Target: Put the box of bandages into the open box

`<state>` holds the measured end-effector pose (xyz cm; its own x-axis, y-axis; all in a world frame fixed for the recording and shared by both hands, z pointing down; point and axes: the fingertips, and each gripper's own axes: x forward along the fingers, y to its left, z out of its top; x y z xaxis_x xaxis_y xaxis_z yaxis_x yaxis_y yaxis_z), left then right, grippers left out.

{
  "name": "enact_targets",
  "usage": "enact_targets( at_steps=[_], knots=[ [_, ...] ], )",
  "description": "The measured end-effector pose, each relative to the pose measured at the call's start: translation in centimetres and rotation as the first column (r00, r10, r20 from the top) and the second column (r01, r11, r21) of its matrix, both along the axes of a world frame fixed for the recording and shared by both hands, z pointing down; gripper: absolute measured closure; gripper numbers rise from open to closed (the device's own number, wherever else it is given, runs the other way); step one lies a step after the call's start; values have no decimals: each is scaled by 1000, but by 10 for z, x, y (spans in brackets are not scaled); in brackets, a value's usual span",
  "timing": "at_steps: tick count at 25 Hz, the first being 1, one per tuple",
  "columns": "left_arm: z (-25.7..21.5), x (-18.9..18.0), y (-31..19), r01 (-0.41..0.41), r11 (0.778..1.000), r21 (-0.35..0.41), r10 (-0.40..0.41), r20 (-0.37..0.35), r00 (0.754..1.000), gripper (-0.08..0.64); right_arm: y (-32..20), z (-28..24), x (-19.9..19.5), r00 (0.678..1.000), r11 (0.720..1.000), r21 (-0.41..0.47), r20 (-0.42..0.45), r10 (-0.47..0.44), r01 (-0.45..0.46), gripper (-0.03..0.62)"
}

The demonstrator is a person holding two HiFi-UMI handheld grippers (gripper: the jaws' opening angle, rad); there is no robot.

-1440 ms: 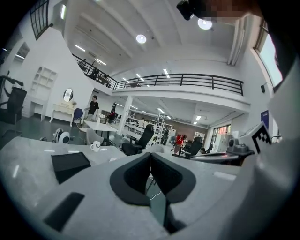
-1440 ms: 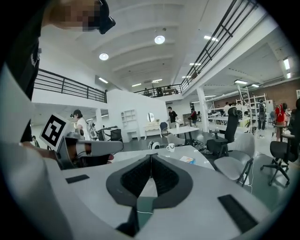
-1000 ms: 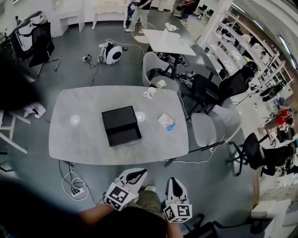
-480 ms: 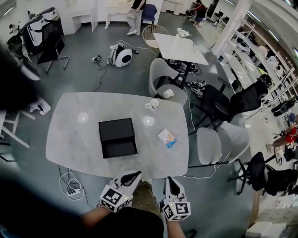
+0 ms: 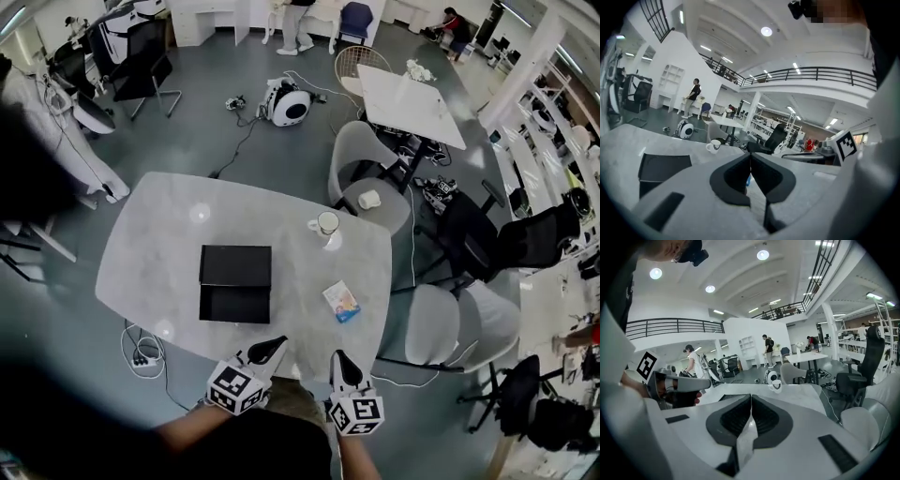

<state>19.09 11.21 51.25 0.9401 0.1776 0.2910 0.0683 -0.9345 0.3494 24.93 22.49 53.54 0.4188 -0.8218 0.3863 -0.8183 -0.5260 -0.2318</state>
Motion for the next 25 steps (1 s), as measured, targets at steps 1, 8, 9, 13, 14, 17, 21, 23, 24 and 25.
enact_targets(
  at_steps=[1,8,9,13,14,17,21,23,24,25],
  knots=[
    [3,6,-2,20,1000,9,-20,8,1000,544,1,9,10,1000,1000,-21,6,-22,22,580],
    [13,42,8,61,998,24,-61,25,998,545,3,70,69,989,979,-147,66,-135,144,578],
    [14,45,10,66,997,28,-67,27,997,544,1,77,76,986,974,-162,70,-149,159,578],
    [18,55,4,93,994,57,-95,37,995,545,-10,105,104,981,959,-212,91,-171,187,534],
    [18,57,2,106,992,64,-108,38,993,543,-12,113,110,977,954,-223,106,-183,202,512],
    [18,63,-8,149,986,75,-152,39,988,543,-15,142,126,964,927,-278,153,-218,254,477],
    [22,71,-15,190,980,60,-193,49,980,543,-22,183,146,953,871,-387,158,-260,302,358],
    [27,73,-17,204,978,51,-207,62,976,543,-27,205,152,943,827,-453,149,-296,331,335],
    [30,74,-16,209,977,46,-212,69,975,545,-29,216,155,938,809,-476,154,-310,345,328],
    [33,75,-16,213,976,43,-216,76,973,544,-30,226,158,934,796,-490,165,-316,356,322]
  ],
)
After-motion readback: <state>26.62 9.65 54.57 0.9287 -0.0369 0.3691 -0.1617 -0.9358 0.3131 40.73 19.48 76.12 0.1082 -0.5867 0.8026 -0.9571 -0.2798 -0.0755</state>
